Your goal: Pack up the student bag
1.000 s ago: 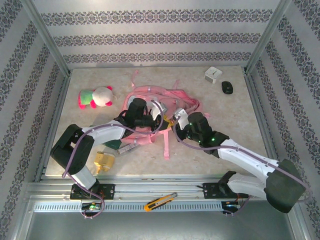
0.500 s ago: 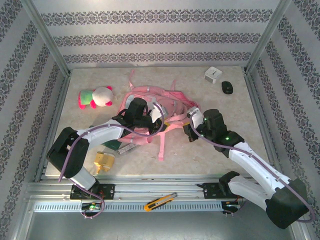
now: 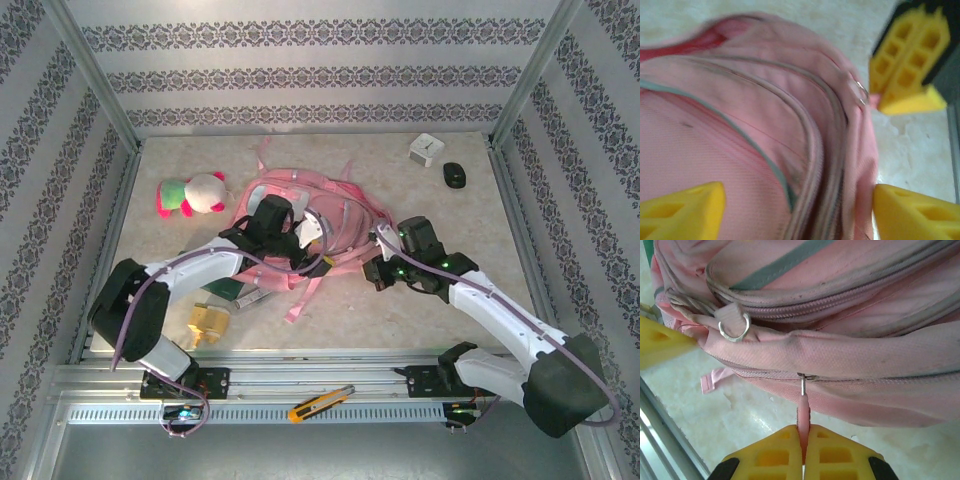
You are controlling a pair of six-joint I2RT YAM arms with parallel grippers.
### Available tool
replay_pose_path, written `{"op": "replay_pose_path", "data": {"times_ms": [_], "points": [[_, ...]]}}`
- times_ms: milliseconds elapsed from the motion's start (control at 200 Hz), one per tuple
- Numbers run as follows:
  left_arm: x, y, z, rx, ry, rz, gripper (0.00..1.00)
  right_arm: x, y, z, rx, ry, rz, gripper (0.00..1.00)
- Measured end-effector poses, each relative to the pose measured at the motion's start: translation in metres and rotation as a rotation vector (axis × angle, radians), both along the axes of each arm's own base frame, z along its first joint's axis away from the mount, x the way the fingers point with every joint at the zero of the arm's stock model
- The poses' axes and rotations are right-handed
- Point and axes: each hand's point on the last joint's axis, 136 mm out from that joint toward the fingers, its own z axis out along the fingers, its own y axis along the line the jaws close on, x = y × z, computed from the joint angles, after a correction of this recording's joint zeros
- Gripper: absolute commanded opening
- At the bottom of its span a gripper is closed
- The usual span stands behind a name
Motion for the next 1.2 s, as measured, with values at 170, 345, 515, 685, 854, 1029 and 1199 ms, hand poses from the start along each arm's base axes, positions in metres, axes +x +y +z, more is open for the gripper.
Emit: {"op": "replay_pose_path", "data": {"times_ms": [170,345,515,685,854,1029,1199], "points": [[0.01,0.036,0.031,-0.042,0.05,0.313,0.79,-0.012,0.007,-0.011,-0.001,0.091,-0.004,0.0],[0.018,0.105,0.026,-0.036,0.234,0.769,0.76,-0.018,0.009,-0.021,-0.005,0.173,-0.036,0.0],[0.012,0.157,-0.031,0.039,0.479,1.079,0.75,-0.025,0.013,-0.036,-0.024,0.26,-0.054,0.0],[0.01,0.162,-0.082,0.127,0.601,1.15,0.77,-0.03,0.021,-0.042,-0.033,0.305,-0.042,0.0],[0.055,0.159,-0.086,0.131,0.595,1.169,0.78,-0.031,0.034,-0.045,-0.027,0.32,-0.025,0.0],[0.121,0.151,-0.055,0.026,0.488,1.128,0.78,-0.023,0.048,-0.046,0.036,0.347,-0.026,0.0],[0.12,0.131,-0.02,-0.018,0.316,0.91,0.77,-0.015,0.053,-0.042,0.091,0.396,-0.044,0.0]]}}
